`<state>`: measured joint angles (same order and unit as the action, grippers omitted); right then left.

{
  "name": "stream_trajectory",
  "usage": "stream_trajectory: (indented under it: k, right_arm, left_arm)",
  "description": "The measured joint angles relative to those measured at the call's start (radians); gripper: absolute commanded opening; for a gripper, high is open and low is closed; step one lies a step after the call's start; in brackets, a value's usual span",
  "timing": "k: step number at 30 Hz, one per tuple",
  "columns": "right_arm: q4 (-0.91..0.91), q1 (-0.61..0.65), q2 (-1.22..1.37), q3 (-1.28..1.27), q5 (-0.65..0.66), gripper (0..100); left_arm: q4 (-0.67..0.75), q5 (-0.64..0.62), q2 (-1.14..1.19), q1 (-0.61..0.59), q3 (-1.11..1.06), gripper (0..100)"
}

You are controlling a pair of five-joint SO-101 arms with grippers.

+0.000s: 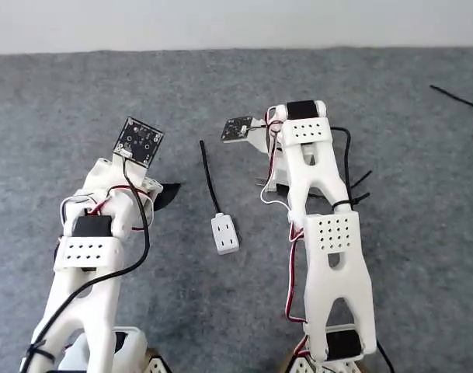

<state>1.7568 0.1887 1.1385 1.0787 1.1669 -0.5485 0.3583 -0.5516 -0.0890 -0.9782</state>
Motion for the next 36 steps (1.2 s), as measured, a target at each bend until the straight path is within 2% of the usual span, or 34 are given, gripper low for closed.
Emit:
stream_trajectory:
  k: [16, 27, 36]
  right_arm:
    - [0.0, 0.002, -0.064, -0.023, -0.026, 0.9]
    - [0.0, 0.002, -0.204, -0.023, -0.054, 0.9]
    - [0.0, 0.021, -0.371, -0.051, -0.107, 0.9]
  left_arm:
    - [0.0, 0.0, 0.0, 0.0, 0.0, 37]
    - [0.0, 0.0, 0.0, 0.003, 0.0, 37]
    - [0.072, 0.0, 0.0, 0.003, -0.035, 37]
